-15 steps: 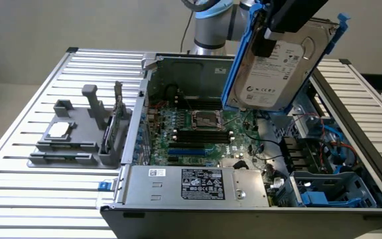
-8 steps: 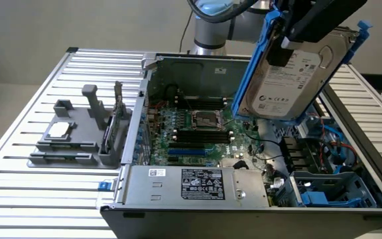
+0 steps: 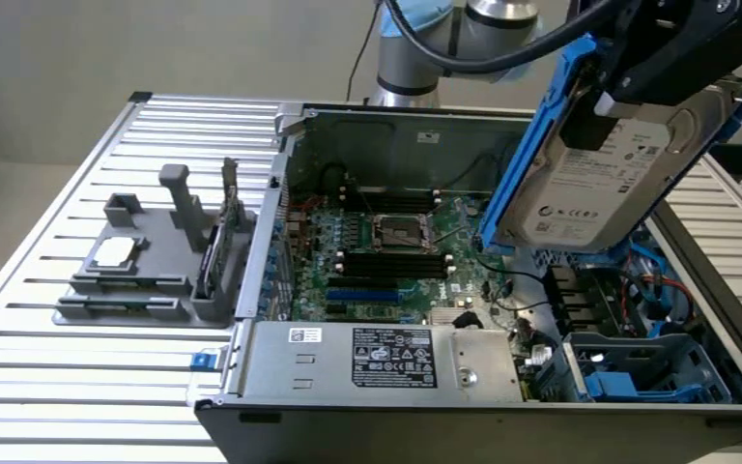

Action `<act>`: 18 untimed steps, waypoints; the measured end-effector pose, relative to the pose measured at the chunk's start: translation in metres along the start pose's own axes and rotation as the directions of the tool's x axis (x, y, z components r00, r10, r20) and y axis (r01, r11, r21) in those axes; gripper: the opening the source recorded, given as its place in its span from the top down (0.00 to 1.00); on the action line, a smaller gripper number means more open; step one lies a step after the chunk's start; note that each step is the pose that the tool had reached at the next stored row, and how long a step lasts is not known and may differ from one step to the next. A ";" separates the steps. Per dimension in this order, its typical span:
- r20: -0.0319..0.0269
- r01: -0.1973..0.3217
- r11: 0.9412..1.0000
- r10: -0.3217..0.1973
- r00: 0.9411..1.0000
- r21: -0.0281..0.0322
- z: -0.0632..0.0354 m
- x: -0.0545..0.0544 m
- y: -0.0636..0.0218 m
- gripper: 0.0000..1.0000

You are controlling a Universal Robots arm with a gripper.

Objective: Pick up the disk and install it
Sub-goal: 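Pick up the disk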

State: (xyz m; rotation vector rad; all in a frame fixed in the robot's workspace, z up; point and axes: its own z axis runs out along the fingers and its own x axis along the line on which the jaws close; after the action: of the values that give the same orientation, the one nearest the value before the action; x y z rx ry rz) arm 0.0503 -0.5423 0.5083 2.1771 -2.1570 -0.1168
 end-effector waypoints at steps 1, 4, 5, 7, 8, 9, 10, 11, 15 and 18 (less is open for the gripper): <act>0.000 0.000 1.000 0.000 1.000 0.000 -0.0004 0.002 -0.0040 0.67; 0.000 0.000 1.000 0.000 1.000 0.000 -0.0016 0.007 -0.0173 0.67; 0.000 0.000 1.000 0.000 1.000 0.000 -0.0021 0.008 -0.0216 0.67; 0.001 0.000 1.000 0.000 1.000 0.000 -0.0031 0.011 -0.0309 0.67; 0.001 0.000 1.000 0.000 1.000 0.000 -0.0035 0.013 -0.0354 0.67; 0.001 0.000 1.000 0.000 1.000 0.000 -0.0040 0.014 -0.0400 0.67; 0.001 0.000 1.000 0.000 1.000 0.000 -0.0044 0.016 -0.0444 0.67; 0.001 0.000 1.000 0.000 1.000 0.000 -0.0049 0.018 -0.0490 0.67; 0.002 0.000 1.000 0.000 1.000 0.000 -0.0063 0.026 -0.0616 0.67; 0.002 0.000 1.000 0.000 1.000 0.000 -0.0071 0.034 -0.0683 0.67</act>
State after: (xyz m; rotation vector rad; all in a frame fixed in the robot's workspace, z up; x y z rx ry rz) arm 0.1193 -0.5755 0.5080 2.1780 -2.1576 -0.1186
